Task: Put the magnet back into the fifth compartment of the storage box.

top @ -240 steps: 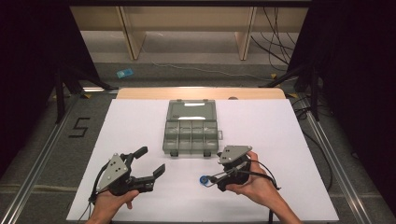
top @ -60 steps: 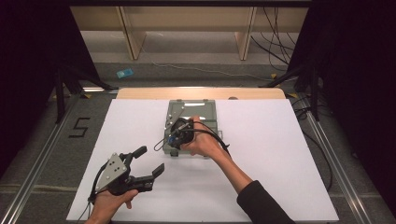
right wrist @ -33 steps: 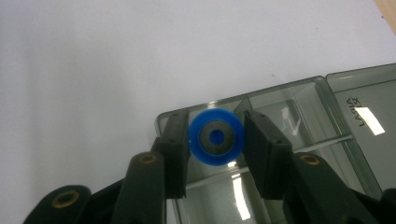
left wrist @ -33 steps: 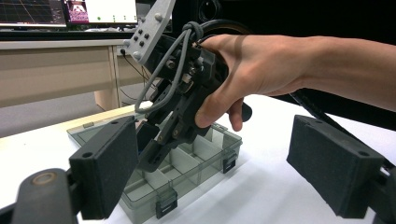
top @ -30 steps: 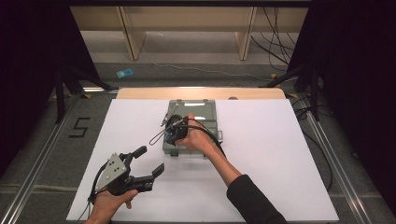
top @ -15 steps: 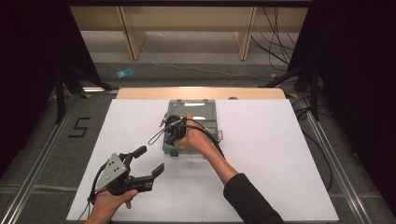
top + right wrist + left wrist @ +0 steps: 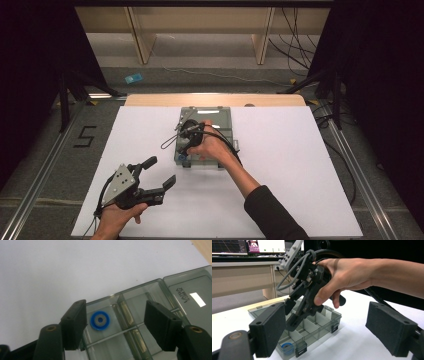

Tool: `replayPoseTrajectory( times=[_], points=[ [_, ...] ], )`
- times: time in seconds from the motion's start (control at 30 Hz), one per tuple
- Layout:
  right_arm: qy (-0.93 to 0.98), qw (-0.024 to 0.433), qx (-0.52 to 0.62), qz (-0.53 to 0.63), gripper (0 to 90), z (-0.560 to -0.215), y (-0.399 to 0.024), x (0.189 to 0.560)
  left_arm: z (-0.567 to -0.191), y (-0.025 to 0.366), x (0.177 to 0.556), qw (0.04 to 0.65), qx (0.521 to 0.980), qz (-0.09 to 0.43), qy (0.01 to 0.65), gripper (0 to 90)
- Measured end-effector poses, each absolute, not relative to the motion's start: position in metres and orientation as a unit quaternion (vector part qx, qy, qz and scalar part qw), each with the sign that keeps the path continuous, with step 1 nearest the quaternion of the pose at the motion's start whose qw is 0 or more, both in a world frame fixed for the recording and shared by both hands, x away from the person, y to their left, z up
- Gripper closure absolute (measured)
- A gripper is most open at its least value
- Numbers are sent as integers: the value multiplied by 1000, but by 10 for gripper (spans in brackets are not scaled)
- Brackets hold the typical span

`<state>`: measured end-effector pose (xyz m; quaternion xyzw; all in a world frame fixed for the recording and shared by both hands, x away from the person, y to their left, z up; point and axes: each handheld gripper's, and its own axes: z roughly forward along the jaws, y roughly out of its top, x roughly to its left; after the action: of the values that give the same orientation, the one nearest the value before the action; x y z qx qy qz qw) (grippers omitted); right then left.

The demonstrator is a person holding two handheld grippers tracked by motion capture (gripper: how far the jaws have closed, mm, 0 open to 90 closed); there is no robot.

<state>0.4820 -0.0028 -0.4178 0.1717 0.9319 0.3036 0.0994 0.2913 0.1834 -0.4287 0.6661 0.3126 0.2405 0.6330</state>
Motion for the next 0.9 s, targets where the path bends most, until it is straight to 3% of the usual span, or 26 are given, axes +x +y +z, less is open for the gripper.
replayPoseTrajectory(
  times=[0.4,0.9],
  points=[
    [924,100,181,321,255,-408,-23,473,-429,183,291,633,666,240,314,155],
    [904,124,183,365,257,-394,-53,449,-430,183,292,639,663,239,310,155]
  ],
)
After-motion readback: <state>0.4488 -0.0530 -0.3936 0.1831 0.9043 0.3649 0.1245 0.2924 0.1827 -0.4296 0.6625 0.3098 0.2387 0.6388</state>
